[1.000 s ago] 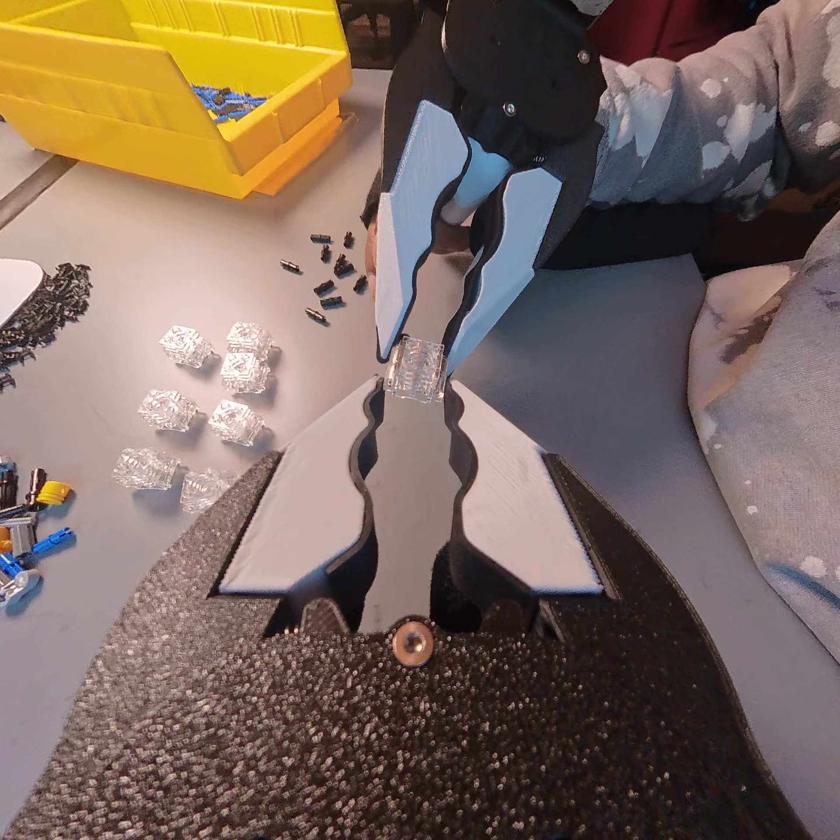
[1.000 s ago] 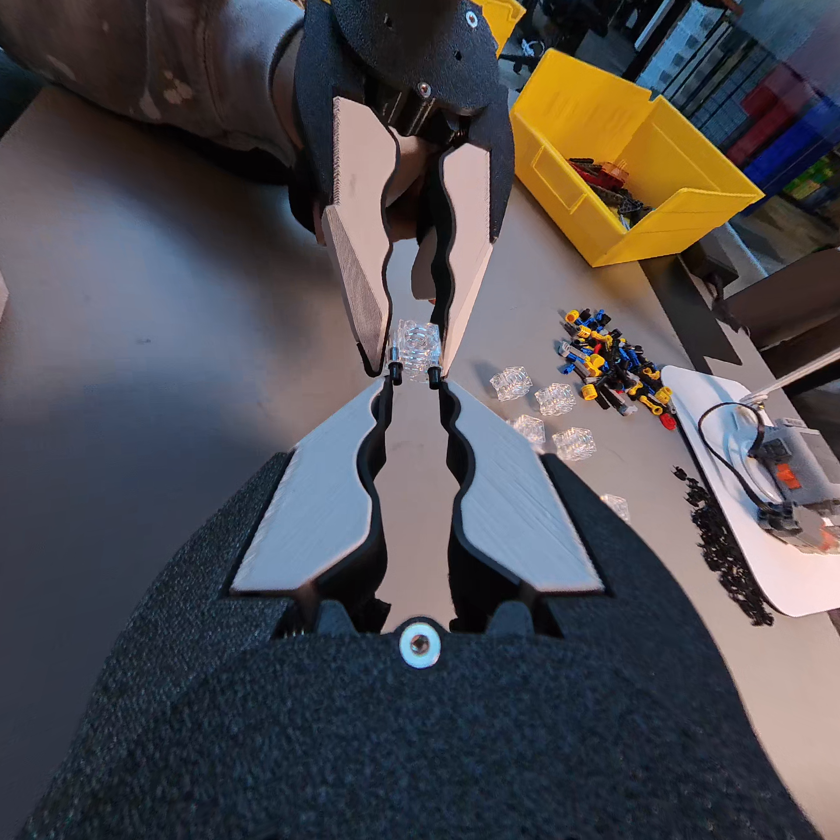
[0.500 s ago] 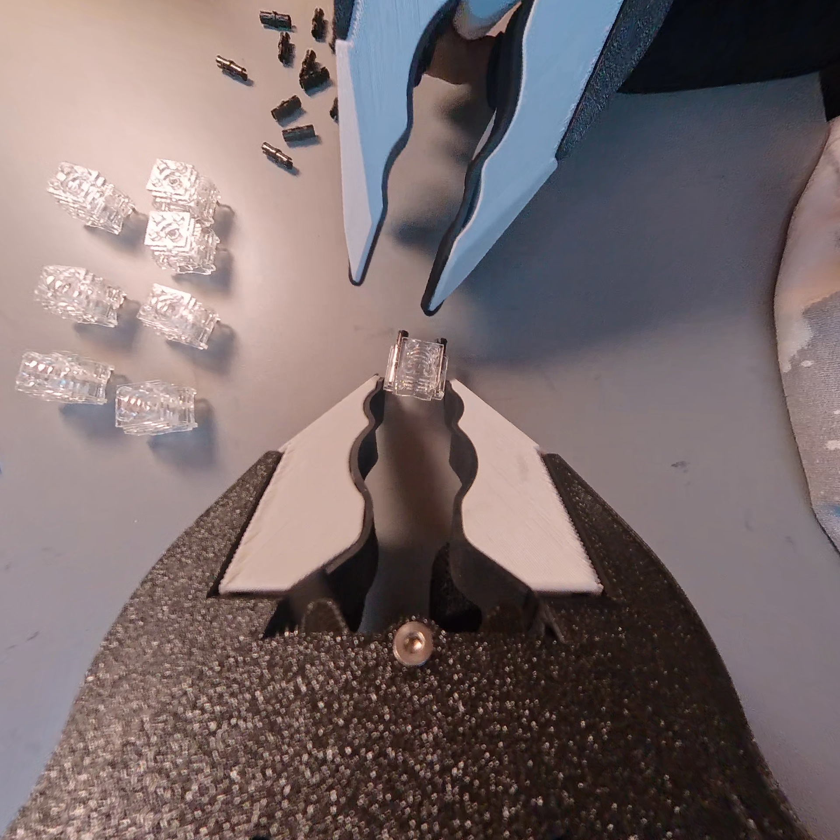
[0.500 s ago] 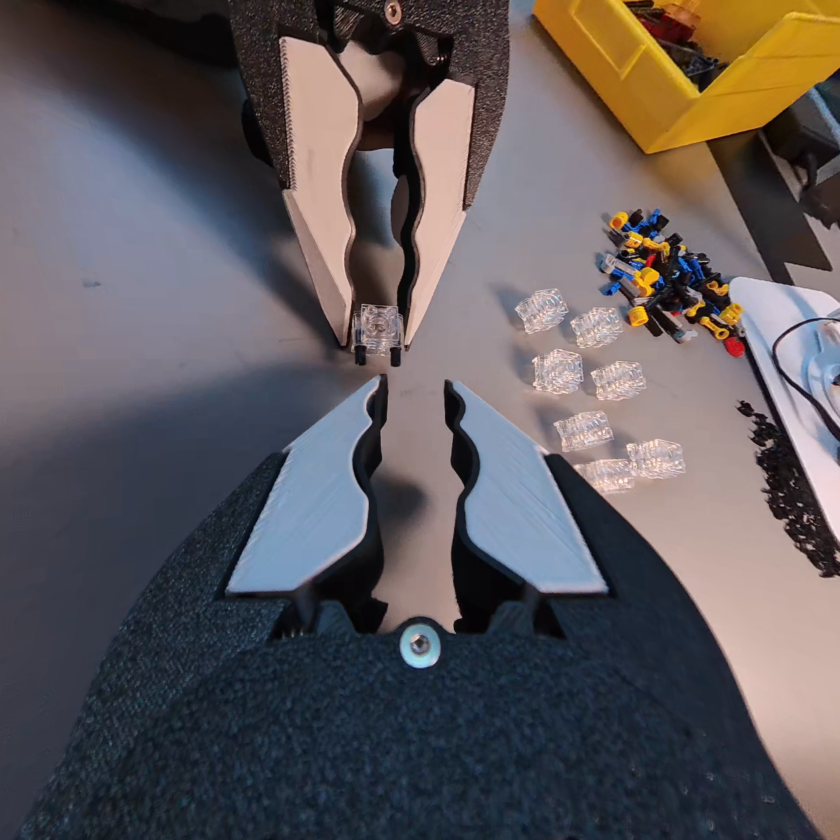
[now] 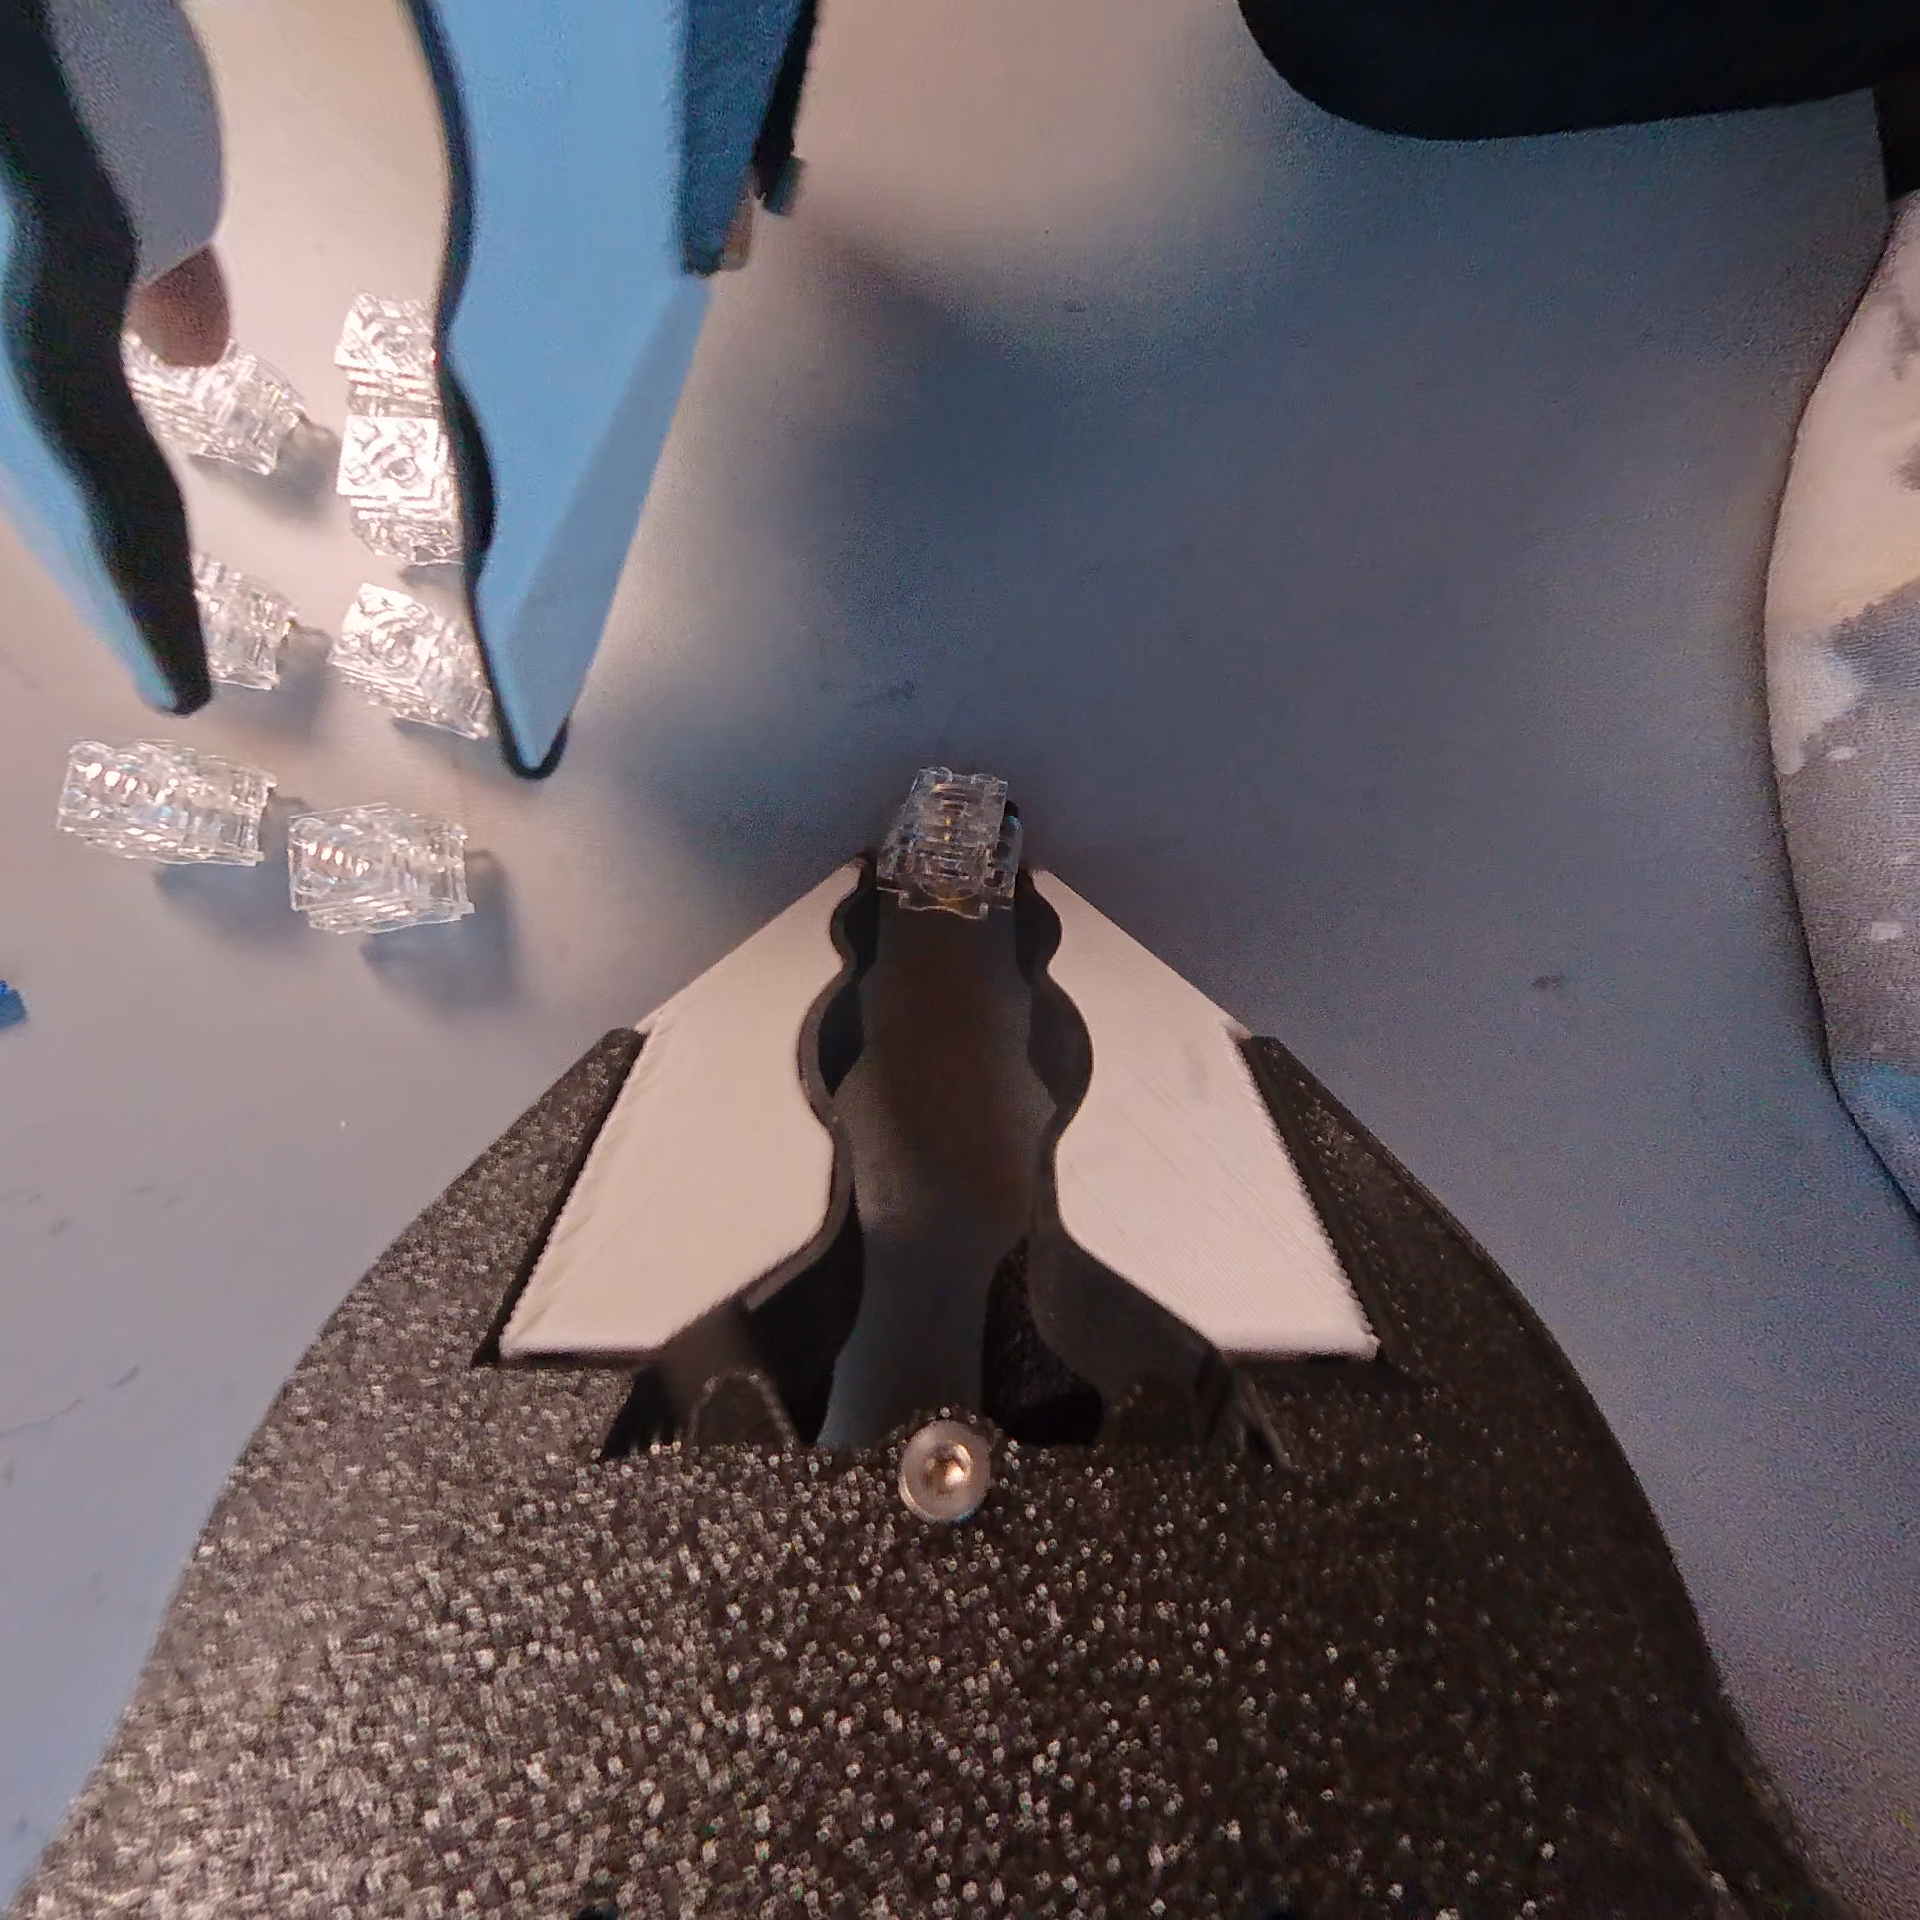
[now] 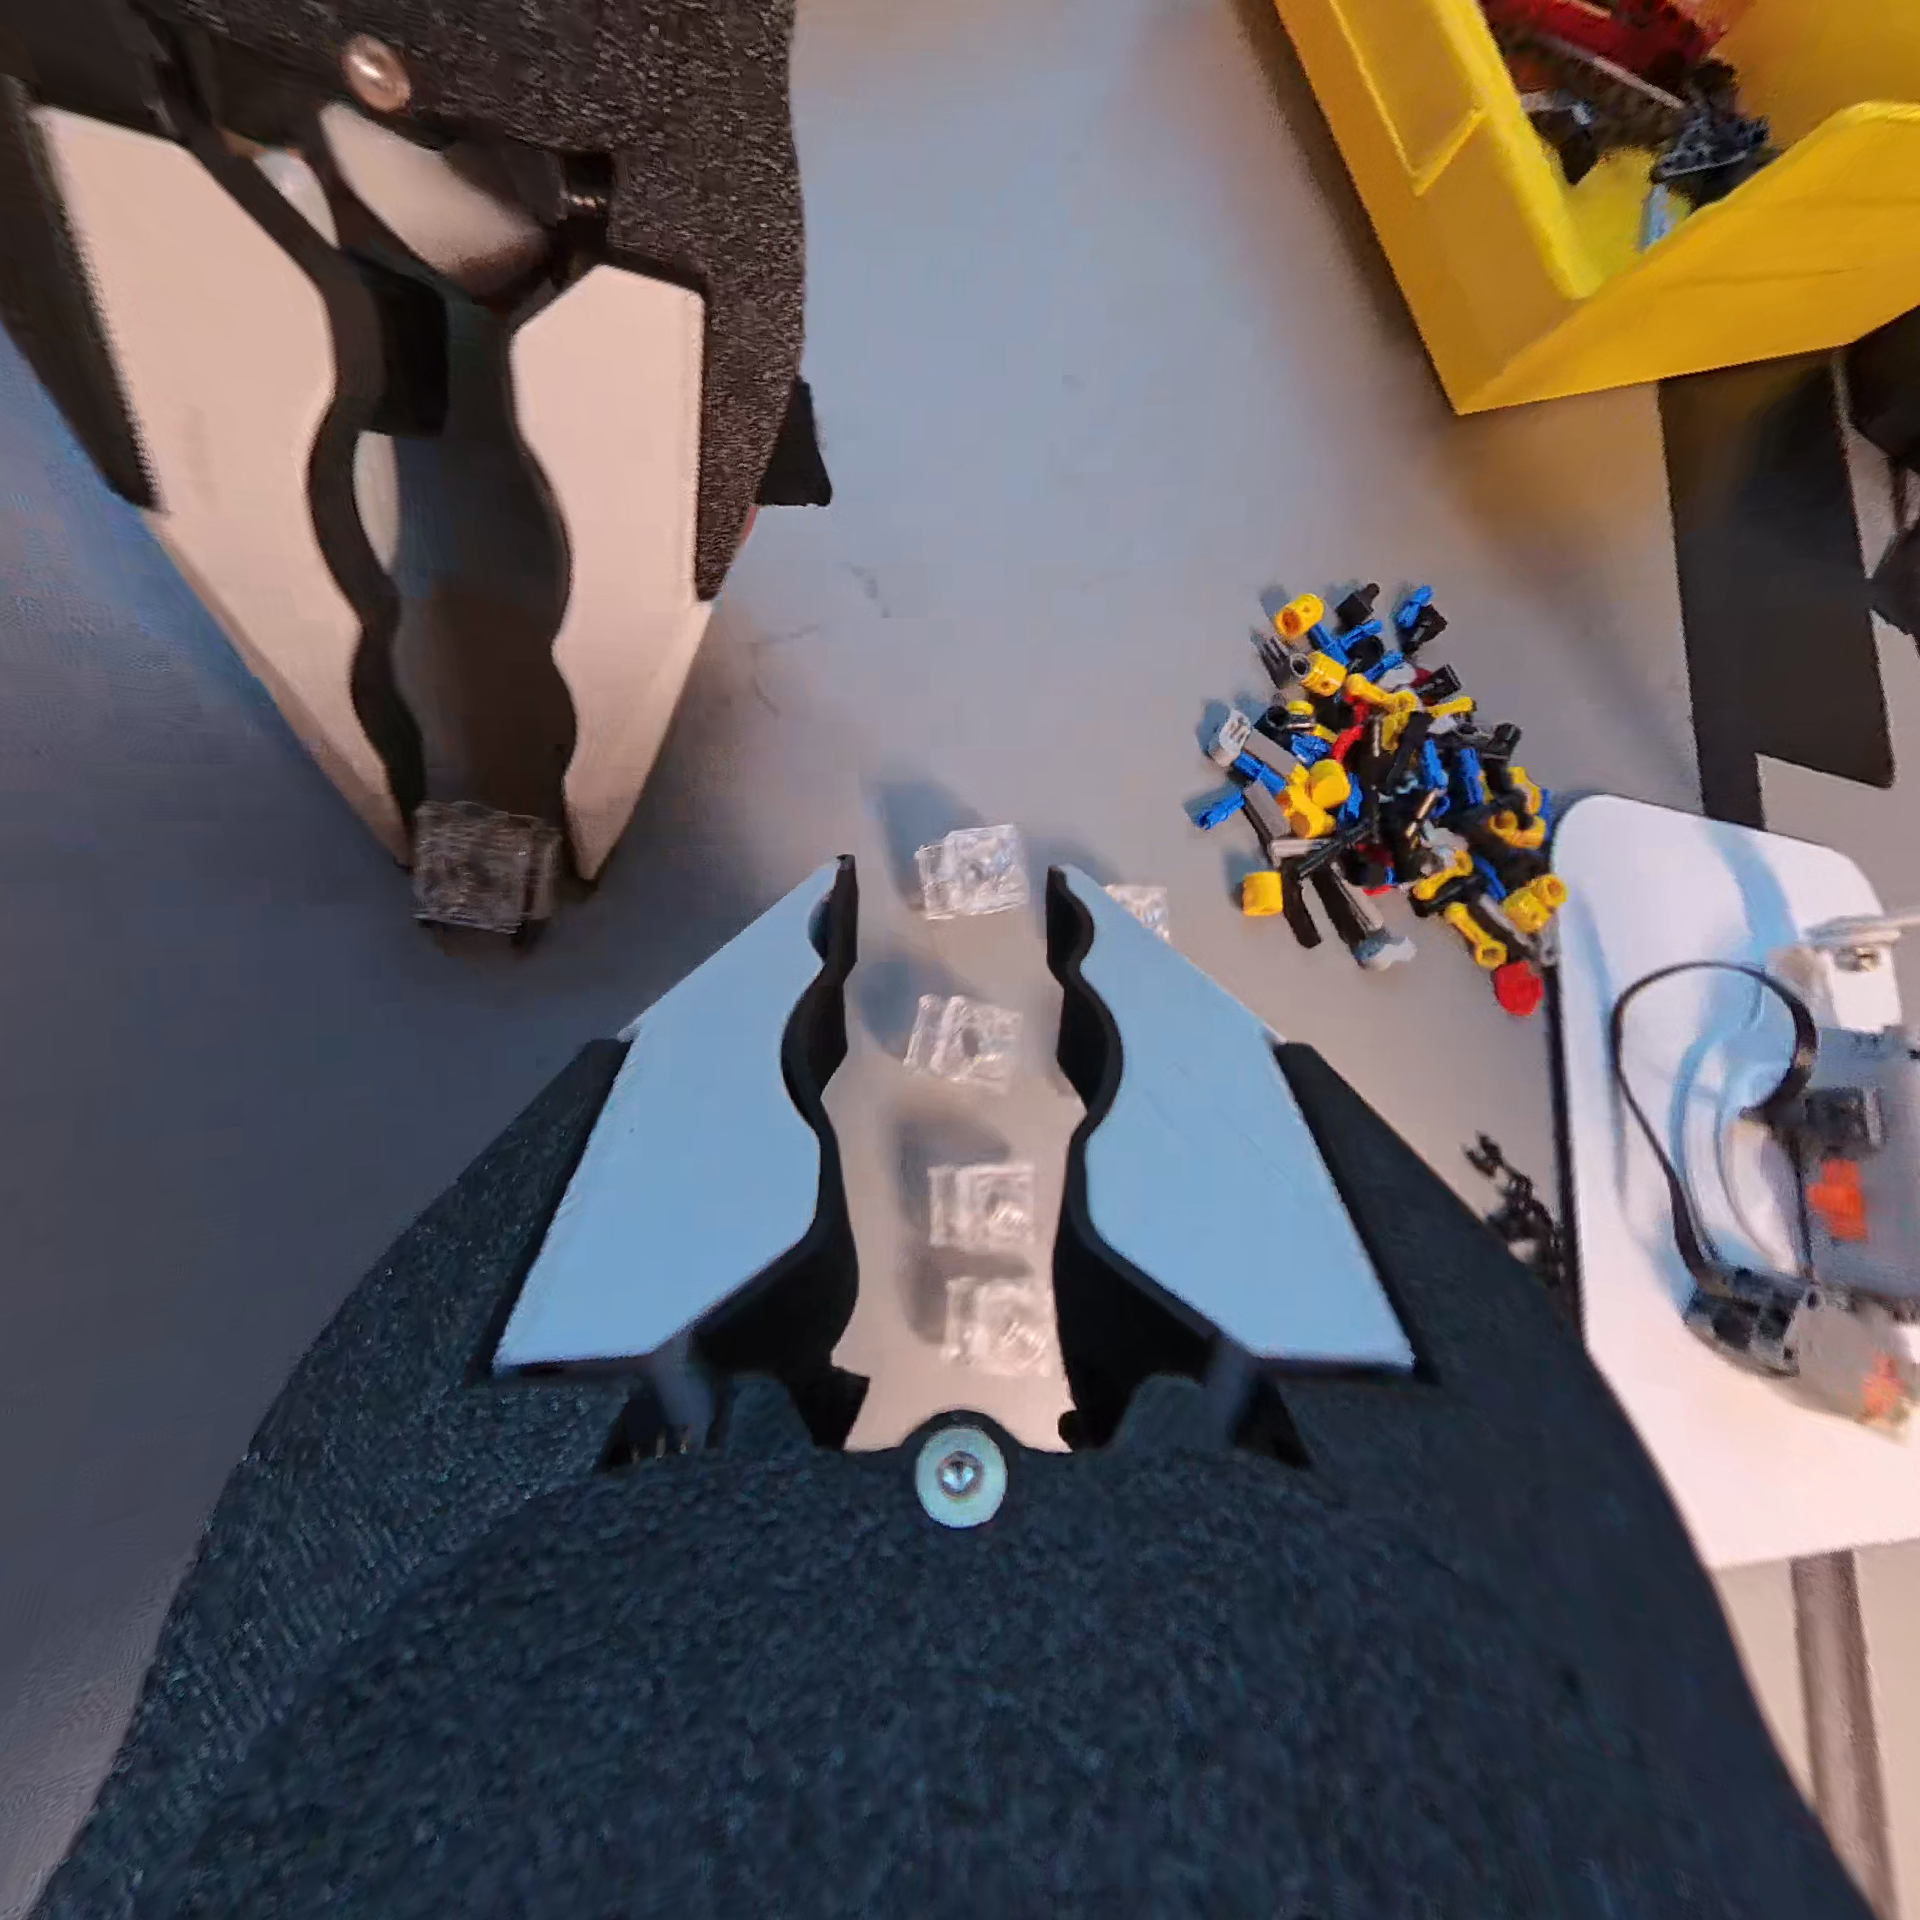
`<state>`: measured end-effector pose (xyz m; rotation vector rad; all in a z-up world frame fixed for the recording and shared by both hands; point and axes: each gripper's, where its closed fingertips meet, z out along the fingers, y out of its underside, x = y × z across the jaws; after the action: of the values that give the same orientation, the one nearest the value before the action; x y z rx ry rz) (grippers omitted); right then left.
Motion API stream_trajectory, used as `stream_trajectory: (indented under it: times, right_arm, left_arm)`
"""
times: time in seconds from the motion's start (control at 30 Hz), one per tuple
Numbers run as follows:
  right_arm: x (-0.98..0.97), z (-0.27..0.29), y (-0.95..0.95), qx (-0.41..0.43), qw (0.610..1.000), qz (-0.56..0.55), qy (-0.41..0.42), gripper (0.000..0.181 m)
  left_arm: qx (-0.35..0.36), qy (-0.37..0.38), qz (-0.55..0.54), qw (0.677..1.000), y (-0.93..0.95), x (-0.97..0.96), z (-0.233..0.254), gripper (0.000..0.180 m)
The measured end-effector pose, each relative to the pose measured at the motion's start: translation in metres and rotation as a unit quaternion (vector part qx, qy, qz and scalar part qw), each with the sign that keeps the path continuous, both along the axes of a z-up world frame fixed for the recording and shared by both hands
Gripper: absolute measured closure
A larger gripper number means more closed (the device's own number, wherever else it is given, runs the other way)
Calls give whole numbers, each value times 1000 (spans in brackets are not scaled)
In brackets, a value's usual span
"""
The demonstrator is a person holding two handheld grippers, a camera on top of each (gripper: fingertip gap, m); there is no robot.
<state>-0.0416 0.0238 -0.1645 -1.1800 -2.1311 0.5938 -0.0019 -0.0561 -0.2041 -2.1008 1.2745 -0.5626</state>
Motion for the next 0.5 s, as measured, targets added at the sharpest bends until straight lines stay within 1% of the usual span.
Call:
stream_trajectory:
  times: [0.17,0.33,0.5]
  right_arm:
    - [-20,-15,9,-2,997,39,-72,146]
    - [-12,-3,-3,-31,996,58,-64,147]
    - [-3,-18,8,-22,995,43,-83,145]
  left_arm:
    - [-10,5,-7,1000,-5,-6,0,151]
    - [0,10,-1,1000,-3,-14,2,150]
    - [-2,-17,-8,1000,-5,-4,11,153]
